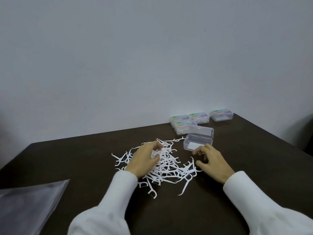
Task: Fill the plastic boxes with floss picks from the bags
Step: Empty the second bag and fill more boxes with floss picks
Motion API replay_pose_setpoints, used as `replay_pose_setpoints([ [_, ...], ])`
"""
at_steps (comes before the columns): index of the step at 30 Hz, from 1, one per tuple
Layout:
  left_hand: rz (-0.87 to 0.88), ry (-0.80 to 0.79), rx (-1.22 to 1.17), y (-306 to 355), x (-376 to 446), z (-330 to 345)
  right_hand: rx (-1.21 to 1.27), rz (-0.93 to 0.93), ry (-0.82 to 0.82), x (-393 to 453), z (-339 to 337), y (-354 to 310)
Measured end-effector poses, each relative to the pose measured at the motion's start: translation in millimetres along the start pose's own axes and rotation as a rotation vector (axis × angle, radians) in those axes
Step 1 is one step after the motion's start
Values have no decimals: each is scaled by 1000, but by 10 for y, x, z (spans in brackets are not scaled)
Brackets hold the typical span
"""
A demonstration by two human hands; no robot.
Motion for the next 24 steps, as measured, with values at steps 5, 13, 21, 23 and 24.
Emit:
replay_pose_setpoints([
  [5, -49, -158, -114, -219, -318, -124, -66, -35, -322, -49, -7, -36],
  [13, -62, -201, -109, -363, -502, -133, -94, -139, -320, 17, 59, -148],
  [21, -25, -43, -3, -349, -397, 31, -441, -274, -152, 265, 194, -369],
  [23, -21, -24, 0, -359, -400, 22, -454, -286, -129, 310, 219, -414],
  [24, -25, -21, -16, -380, -408, 1, -443, -292, -124, 331, 222, -434],
])
Point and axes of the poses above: each hand's wrist, its own x-axis towards the middle knuckle, its own z-axis out of the palm, y = z × x, the point moved 1 cm from there along x, towards the middle knuckle, and after that the axes turned 14 degrees about -y, right-handed, at the moved point
